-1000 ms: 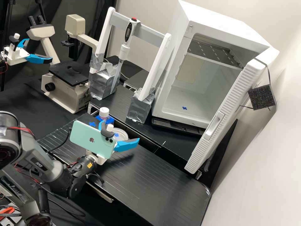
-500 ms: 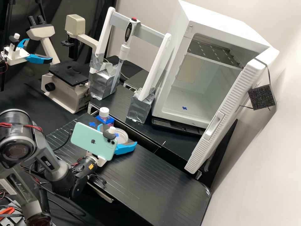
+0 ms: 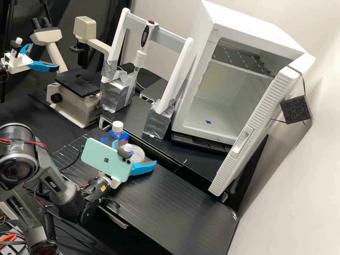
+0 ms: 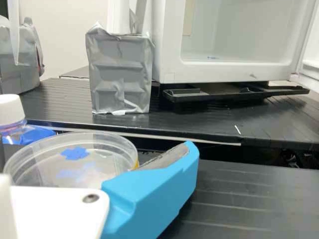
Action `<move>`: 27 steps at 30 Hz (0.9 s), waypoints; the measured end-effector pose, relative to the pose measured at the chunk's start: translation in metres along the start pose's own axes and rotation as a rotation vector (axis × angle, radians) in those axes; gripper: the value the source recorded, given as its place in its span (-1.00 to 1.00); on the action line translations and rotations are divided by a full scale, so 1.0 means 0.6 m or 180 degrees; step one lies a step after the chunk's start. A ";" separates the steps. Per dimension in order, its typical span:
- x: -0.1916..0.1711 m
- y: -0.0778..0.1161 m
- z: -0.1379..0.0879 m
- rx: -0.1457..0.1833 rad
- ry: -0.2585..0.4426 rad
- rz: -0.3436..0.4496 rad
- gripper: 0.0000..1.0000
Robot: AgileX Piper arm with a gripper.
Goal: Open the lid
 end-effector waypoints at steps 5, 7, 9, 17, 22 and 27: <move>-0.002 0.003 0.000 0.0023 -0.0003 0.0032 1.00; -0.002 0.003 -0.001 0.0023 0.0001 0.0028 1.00; -0.001 0.002 -0.001 0.0024 0.0007 0.0022 1.00; 0.000 0.000 -0.001 0.0043 0.0010 -0.0006 -1.00; 0.001 -0.002 -0.003 0.0043 0.0031 -0.0026 -1.00; 0.002 -0.004 -0.003 0.0055 0.0035 -0.0044 -1.00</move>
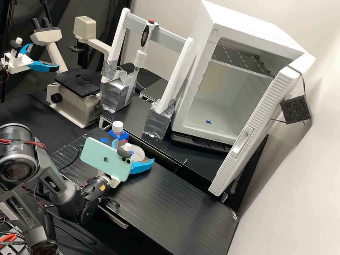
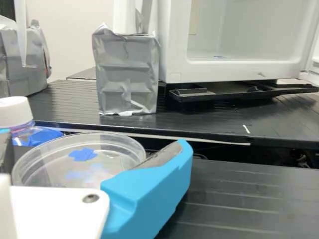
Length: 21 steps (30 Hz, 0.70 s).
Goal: Open the lid
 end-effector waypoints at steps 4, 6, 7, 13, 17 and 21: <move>0.001 -0.001 0.001 0.0012 -0.0002 -0.0014 -1.00; 0.002 -0.002 0.000 0.0019 0.0005 -0.0024 -1.00; 0.002 -0.003 0.000 0.0019 0.0008 -0.0026 -1.00; 0.002 -0.003 0.000 0.0025 0.0005 -0.0030 -1.00; 0.002 -0.003 0.000 0.0025 0.0009 -0.0034 -1.00; 0.002 -0.003 0.000 0.0029 0.0004 -0.0036 -1.00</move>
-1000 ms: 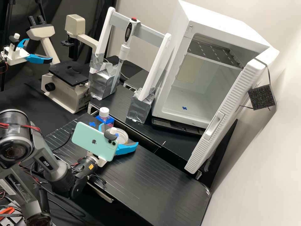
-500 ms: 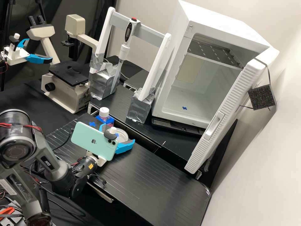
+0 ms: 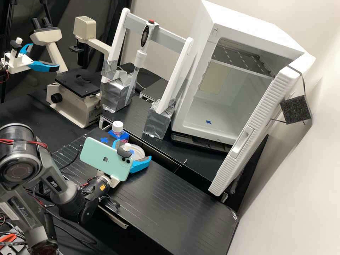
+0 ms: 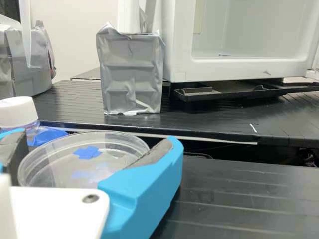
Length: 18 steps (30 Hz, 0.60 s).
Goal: Open the lid
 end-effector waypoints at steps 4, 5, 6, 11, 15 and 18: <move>0.000 0.001 0.000 0.0002 -0.0001 0.0009 -1.00; -0.001 0.001 -0.001 0.0002 0.0002 0.0010 -1.00; -0.002 0.003 -0.002 -0.0001 0.0001 0.0025 -1.00; -0.007 0.009 -0.012 -0.0007 0.0079 0.0108 -1.00; -0.010 0.013 -0.019 0.0004 0.0135 0.0153 -1.00; -0.012 0.016 -0.020 0.0038 0.0140 0.0181 -1.00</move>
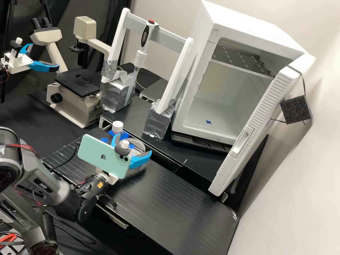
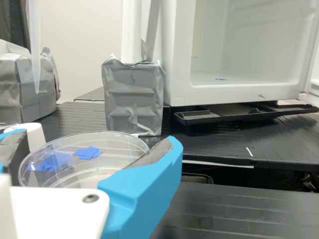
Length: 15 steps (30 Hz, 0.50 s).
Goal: Open the lid
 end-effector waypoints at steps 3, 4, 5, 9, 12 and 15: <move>-0.003 0.005 0.006 0.0087 -0.0067 0.0053 -1.00; -0.005 0.009 0.009 0.0134 -0.0106 0.0091 -1.00; -0.007 0.015 0.013 0.0193 -0.0163 0.0161 -1.00; -0.007 0.043 0.030 0.0297 -0.0311 0.0394 -1.00; -0.005 0.070 0.047 0.0393 -0.0427 0.0575 -1.00; -0.005 0.081 0.058 0.0451 -0.0500 0.0658 -1.00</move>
